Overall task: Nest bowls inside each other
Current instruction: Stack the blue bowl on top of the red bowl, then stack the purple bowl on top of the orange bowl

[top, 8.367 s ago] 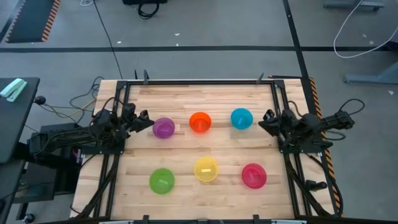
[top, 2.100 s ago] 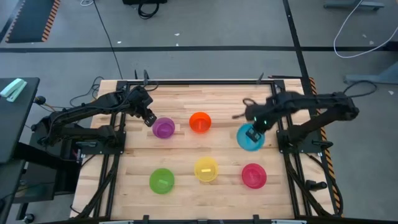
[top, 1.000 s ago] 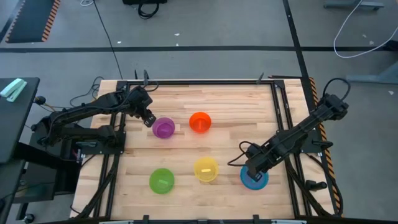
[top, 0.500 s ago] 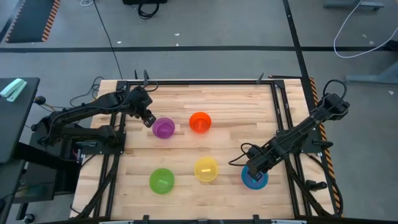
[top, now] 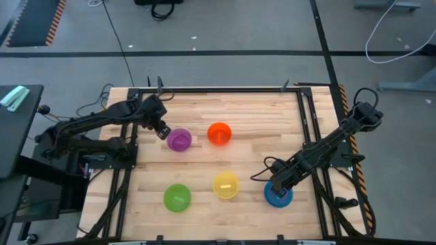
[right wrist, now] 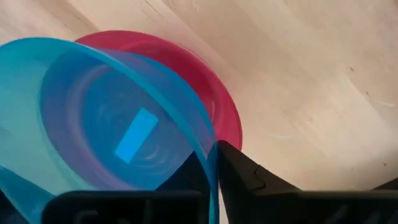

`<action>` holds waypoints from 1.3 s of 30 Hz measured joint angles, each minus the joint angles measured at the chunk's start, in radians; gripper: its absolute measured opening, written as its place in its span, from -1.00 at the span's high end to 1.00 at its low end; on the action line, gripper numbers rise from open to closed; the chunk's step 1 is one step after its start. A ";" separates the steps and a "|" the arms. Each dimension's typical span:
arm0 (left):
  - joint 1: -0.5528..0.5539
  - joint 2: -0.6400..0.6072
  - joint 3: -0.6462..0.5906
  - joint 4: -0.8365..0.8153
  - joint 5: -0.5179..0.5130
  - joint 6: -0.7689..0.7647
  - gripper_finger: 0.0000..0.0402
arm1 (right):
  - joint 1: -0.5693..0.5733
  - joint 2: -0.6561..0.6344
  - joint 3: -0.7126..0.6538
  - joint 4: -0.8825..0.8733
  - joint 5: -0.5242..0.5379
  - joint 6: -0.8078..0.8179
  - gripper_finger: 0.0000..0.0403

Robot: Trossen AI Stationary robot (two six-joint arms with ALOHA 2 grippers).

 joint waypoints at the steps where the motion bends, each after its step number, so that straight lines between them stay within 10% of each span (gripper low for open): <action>1: 0.000 0.012 0.000 -0.004 0.000 0.000 0.60 | 0.000 0.000 0.000 0.000 0.001 0.000 0.79; 39: -0.002 0.407 0.001 0.124 0.046 -0.027 0.27 | 0.000 -0.190 0.003 -0.047 0.099 0.067 0.35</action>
